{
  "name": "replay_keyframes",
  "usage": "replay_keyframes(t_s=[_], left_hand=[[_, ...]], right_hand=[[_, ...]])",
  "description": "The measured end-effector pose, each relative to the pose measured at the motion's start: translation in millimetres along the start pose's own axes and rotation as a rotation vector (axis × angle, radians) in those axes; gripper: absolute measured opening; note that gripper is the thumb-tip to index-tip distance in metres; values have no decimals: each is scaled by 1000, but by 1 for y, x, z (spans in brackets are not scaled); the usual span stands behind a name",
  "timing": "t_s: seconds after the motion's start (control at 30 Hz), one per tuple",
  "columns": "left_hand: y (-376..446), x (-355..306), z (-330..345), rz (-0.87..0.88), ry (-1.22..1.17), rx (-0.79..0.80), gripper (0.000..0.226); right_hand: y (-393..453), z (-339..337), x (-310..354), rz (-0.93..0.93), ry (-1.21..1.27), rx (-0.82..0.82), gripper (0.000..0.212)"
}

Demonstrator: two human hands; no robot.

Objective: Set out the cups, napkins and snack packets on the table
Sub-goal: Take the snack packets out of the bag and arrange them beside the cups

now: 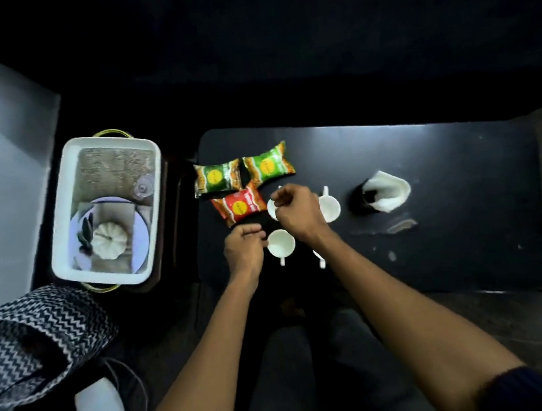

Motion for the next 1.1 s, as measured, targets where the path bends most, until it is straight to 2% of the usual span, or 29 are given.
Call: replay_keyframes(t_s=[0.13, 0.37, 0.47, 0.57, 0.67, 0.8, 0.9, 1.0, 1.1], left_hand=[[46, 9, -15, -67, -34, -65, 19], [109, 2, -29, -125, -87, -177, 35], [132, -13, -38, 62, 68, -229, 42], [152, -30, -47, 358, 405, -236, 53], [178, -53, -52, 519, 672, -171, 66], [215, -72, -49, 588, 1082, 57, 89], [229, -74, -38, 645, 1324, 130, 85], [235, -73, -29, 668, 1407, 67, 72], [239, -77, -23, 586, 1296, 8, 64]], right_hand=[[56, 24, 15, -18, -186, 27, 30], [150, 33, 23, -151, -689, 66, 68], [183, 31, 18, -221, -933, 123, 75], [200, 26, 11, -224, -1039, 180, 64], [207, 12, 0, -145, -952, 134, 56], [205, -14, -25, 85, -641, -47, 61], [199, -31, -44, 175, -492, -97, 69], [192, -49, -55, 213, -402, -112, 69], [187, -64, -57, 216, -371, -84, 72]])
Point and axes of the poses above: each hand's wrist, its own y-axis towards the middle knuckle, its own z-axis out of the palm, x = y × z, the point moved 1 cm from there along y, towards the middle knuckle, and after that the axes turned 3 degrees about x, right-handed, at the moved point
